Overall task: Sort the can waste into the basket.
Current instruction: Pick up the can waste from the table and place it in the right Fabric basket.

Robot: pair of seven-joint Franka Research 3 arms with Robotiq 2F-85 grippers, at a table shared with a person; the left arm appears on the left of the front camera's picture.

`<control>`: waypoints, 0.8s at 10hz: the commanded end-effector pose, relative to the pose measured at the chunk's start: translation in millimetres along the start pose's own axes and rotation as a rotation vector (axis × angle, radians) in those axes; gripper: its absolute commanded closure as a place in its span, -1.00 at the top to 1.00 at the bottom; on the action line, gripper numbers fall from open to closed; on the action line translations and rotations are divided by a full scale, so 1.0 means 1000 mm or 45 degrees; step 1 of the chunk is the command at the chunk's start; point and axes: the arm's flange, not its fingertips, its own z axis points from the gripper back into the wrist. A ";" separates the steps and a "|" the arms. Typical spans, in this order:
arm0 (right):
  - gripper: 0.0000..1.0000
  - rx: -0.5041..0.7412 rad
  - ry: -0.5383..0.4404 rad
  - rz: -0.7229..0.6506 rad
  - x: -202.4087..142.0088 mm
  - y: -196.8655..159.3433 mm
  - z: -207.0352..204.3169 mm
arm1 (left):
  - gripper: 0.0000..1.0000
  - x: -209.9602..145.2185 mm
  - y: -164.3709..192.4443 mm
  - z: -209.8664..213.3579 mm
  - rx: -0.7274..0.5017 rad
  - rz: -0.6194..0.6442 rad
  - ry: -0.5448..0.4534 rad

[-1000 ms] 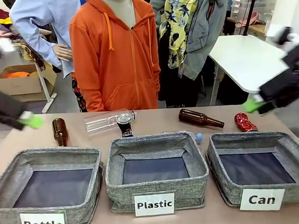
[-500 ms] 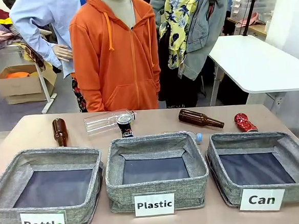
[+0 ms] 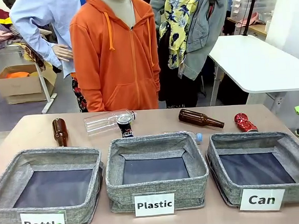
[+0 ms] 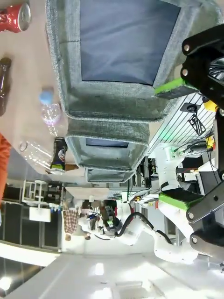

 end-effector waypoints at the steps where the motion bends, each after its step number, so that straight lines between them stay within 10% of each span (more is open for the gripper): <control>1: 1.00 0.017 -0.005 0.046 -0.001 0.006 0.006 | 1.00 -0.003 -0.002 0.006 -0.008 -0.045 0.003; 5: 1.00 0.017 -0.005 0.046 -0.001 0.006 0.006 | 1.00 -0.004 -0.003 0.007 0.009 -0.015 0.005; 8: 1.00 0.017 -0.005 0.046 -0.001 0.006 0.006 | 1.00 0.032 -0.041 -0.053 0.164 -0.571 0.325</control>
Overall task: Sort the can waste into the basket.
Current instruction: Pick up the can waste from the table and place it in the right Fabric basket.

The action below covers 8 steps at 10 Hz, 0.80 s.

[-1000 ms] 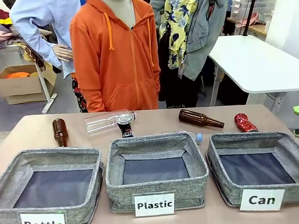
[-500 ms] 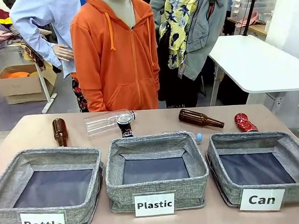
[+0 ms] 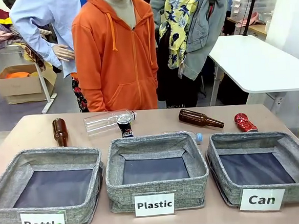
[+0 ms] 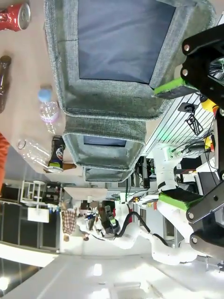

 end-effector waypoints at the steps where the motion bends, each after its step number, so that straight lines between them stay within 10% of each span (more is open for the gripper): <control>1: 1.00 0.022 -0.010 0.037 0.001 0.000 0.000 | 1.00 0.059 -0.013 -0.042 0.136 -0.468 0.122; 5: 1.00 0.022 -0.010 0.037 0.001 0.000 0.000 | 1.00 0.116 -0.034 -0.165 0.079 -0.982 0.267; 8: 1.00 0.022 -0.010 0.037 0.001 0.000 0.000 | 1.00 0.110 -0.056 -0.163 0.115 -0.913 0.332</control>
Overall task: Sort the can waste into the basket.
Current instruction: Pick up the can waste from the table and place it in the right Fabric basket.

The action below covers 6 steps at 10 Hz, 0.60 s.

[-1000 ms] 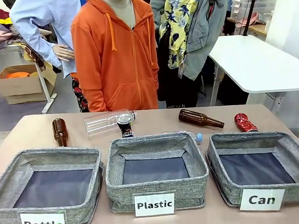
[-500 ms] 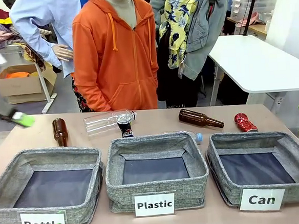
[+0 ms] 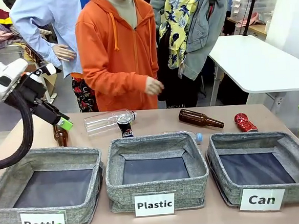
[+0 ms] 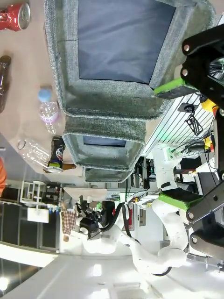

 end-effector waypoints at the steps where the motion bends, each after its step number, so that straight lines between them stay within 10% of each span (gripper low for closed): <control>1: 1.00 0.024 -0.012 0.035 0.001 0.000 0.001 | 1.00 0.000 0.003 -0.004 -0.006 -0.003 0.000; 6: 1.00 0.024 -0.012 0.035 0.001 0.000 0.001 | 1.00 0.039 0.054 -0.053 0.165 -0.341 -0.222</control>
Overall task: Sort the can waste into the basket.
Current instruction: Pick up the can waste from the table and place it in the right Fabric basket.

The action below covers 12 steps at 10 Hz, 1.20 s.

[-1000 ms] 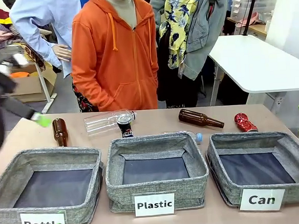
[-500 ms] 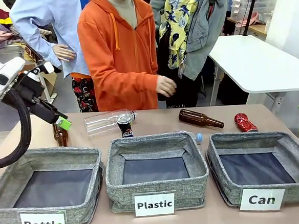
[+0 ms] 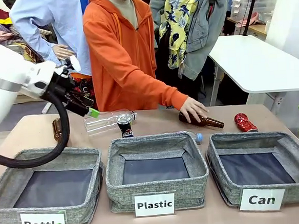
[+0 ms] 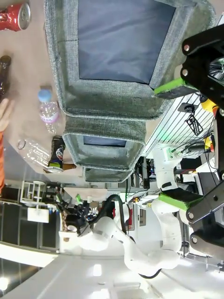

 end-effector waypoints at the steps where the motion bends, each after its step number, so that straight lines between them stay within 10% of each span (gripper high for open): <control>1: 1.00 0.023 -0.010 0.035 0.001 0.000 0.000 | 1.00 -0.028 0.007 0.035 -0.009 -0.002 -0.058; 6: 1.00 0.023 -0.010 0.035 0.001 0.000 0.000 | 1.00 -0.097 -0.039 0.150 0.097 -0.008 -0.409; 10: 1.00 0.023 -0.010 0.035 0.001 0.000 0.000 | 1.00 -0.057 -0.002 0.063 0.149 -0.045 -0.055; 12: 1.00 0.023 -0.010 0.035 0.001 0.000 0.000 | 1.00 -0.068 -0.002 0.112 0.050 -0.018 -0.170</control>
